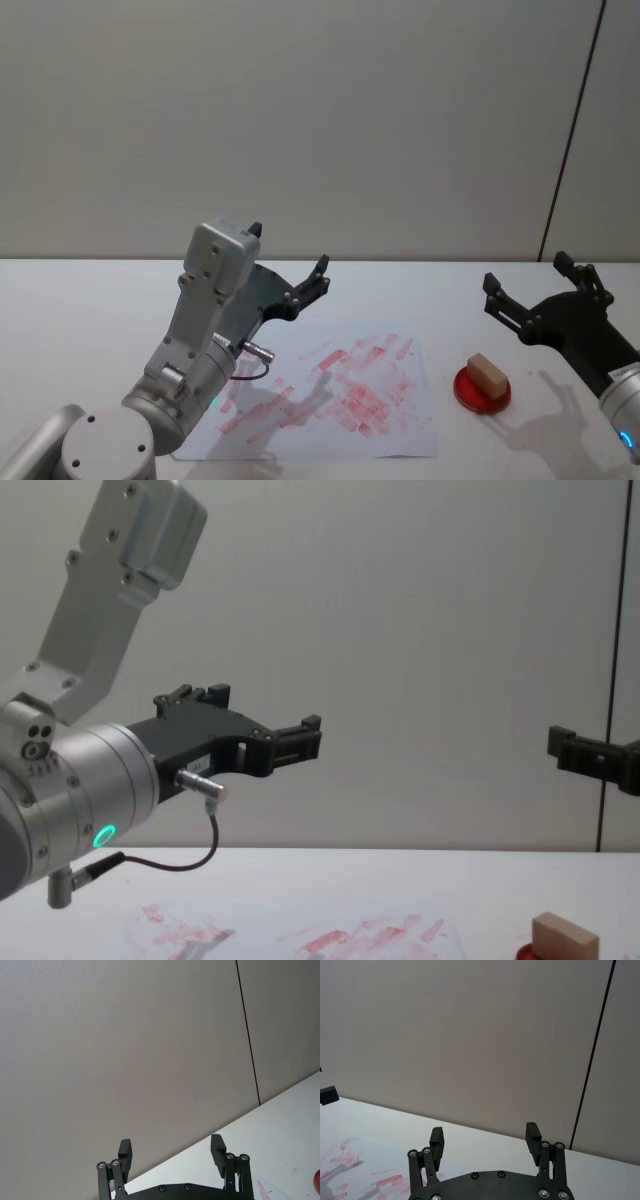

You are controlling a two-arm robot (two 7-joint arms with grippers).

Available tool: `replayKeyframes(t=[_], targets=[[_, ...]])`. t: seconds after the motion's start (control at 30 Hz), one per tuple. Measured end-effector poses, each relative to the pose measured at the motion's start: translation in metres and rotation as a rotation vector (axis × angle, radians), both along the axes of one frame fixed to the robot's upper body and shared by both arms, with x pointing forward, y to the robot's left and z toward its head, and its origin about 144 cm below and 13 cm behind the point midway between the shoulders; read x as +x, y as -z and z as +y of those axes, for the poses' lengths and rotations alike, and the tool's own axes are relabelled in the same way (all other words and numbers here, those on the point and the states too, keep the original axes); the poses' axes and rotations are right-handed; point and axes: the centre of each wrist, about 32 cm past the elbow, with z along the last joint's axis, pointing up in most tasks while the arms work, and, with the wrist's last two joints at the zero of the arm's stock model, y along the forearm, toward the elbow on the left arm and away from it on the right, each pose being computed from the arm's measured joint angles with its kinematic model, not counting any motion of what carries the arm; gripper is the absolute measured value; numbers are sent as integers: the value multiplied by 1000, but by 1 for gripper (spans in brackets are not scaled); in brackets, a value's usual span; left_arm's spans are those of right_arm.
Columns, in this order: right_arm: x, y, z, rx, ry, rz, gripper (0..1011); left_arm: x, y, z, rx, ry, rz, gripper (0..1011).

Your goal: Use the one hand to pick up the stamp and affix it onto the A4 paper.

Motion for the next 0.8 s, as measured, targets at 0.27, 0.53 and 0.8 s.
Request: replayKeyframes(t=[0.27,0.53,0.8], targets=[[0,0,0,0,0,0,1001,0,0,0,0,0,0,1002],[0,0,0,0,0,0,1001,0,0,0,0,0,0,1003],[1,1,0,-2,-3,4,1001,0,0,0,0,0,0,1003]])
